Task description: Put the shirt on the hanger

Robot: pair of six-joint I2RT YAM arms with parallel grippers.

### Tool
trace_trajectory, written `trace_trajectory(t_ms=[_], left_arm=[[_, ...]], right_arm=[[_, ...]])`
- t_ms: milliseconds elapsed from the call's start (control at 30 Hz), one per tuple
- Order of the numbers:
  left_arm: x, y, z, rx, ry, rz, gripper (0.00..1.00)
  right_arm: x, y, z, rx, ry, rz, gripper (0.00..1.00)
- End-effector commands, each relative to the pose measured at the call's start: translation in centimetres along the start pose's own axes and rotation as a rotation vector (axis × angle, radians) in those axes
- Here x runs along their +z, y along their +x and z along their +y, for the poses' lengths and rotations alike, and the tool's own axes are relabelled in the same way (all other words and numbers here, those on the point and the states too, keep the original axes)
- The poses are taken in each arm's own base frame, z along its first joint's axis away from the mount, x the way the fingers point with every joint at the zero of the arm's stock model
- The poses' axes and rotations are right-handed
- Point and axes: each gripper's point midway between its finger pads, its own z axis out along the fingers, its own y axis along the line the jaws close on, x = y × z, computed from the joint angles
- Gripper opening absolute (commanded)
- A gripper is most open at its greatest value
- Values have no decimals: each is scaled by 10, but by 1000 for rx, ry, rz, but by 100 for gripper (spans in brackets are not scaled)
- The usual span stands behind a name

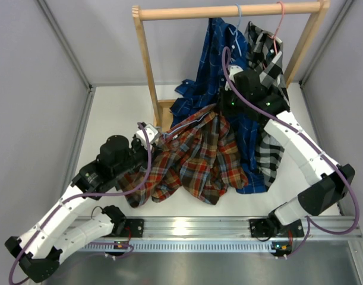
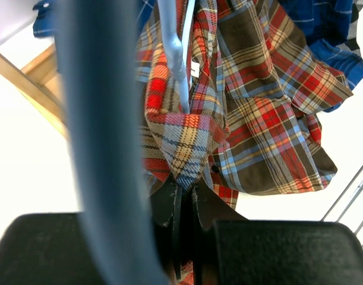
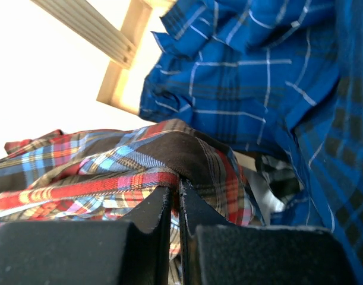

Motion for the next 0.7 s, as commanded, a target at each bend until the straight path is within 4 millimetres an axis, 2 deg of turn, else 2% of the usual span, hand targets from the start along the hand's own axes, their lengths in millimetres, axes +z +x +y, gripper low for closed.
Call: trace_trajectory(t_ms=[0, 33, 67, 133, 167, 200, 233, 267, 300, 333, 367, 400, 433, 467, 500, 533, 567, 600, 667], left_arm=[[-5, -1, 7, -60, -50, 32, 0], [-2, -5, 19, -105, -125, 39, 0], [-5, -20, 26, -133, -169, 8, 0], [-4, -31, 39, -220, -261, -12, 0], [-3, -40, 41, -242, -271, -35, 0], [-5, -61, 43, -262, -277, -96, 0], [-3, -71, 44, -290, -277, -128, 0], [-2, -82, 42, -293, -258, -158, 0], [-3, -94, 43, -299, -254, -197, 0], [-3, -116, 44, -298, -240, -257, 0], [-1, -126, 37, -290, -184, -272, 0], [-1, -136, 40, -276, -162, -289, 0], [3, -153, 35, -262, -105, -309, 0], [5, -160, 20, -247, 6, -311, 0], [6, -166, 21, -238, 49, -323, 0], [11, -172, 13, -210, 136, -332, 0], [7, -172, -14, -168, 321, -320, 0], [7, -169, -19, -136, 385, -312, 0], [7, -159, -36, -85, 525, -277, 0]], right_arm=[[-19, -49, 25, -30, -72, -195, 0], [-26, -46, 33, -31, -91, -207, 0], [-32, -47, 55, -29, -140, -239, 0], [-45, -42, 74, -14, -194, -273, 0], [-51, -36, 93, 5, -246, -270, 0], [-58, -36, 105, 14, -281, -286, 0], [-66, -31, 110, 26, -297, -295, 0], [-74, -25, 126, 53, -345, -298, 0], [-83, -30, 136, 76, -388, -343, 0], [-87, -18, 137, 100, -412, -346, 0], [-92, -11, 147, 139, -454, -340, 0], [-93, -4, 151, 160, -474, -340, 0], [-90, 6, 154, 194, -509, -345, 0], [-89, 14, 161, 192, -537, -333, 0], [-82, 25, 162, 189, -539, -308, 0], [-76, 30, 163, 167, -544, -296, 0], [-72, 33, 161, 155, -534, -291, 0], [-67, 39, 159, 143, -522, -283, 0], [-72, 45, 154, 89, -529, -281, 1]])
